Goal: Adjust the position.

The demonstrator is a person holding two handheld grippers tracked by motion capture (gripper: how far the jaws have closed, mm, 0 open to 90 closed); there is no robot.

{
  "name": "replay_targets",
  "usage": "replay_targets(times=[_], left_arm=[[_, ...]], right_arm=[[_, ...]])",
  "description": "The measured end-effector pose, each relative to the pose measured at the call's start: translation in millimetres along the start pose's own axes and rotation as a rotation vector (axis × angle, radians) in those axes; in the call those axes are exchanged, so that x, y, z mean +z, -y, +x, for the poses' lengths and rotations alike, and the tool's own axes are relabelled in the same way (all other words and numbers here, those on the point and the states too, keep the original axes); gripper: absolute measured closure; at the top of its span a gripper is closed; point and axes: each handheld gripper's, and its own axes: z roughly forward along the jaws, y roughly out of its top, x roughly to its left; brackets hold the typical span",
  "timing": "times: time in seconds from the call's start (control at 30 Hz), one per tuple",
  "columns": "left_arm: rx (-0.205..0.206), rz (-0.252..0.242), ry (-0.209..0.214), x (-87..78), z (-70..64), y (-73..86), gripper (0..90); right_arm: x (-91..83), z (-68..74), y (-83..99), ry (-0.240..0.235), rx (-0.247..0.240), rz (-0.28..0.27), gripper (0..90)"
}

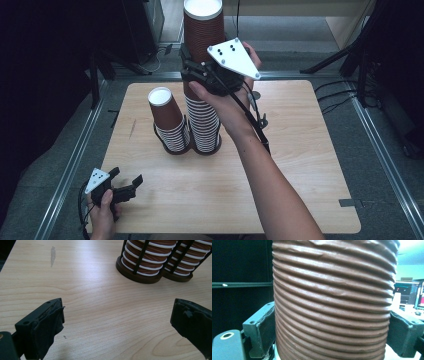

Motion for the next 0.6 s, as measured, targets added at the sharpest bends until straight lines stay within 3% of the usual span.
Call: replay_targets(times=[0.6], left_arm=[[0.005, 0.003, 0.0, 0.2, -0.4, 0.0, 0.0]], right_arm=[[-12.7, -22.9, -6.1, 0.05, -0.006, -0.001, 10.6]])
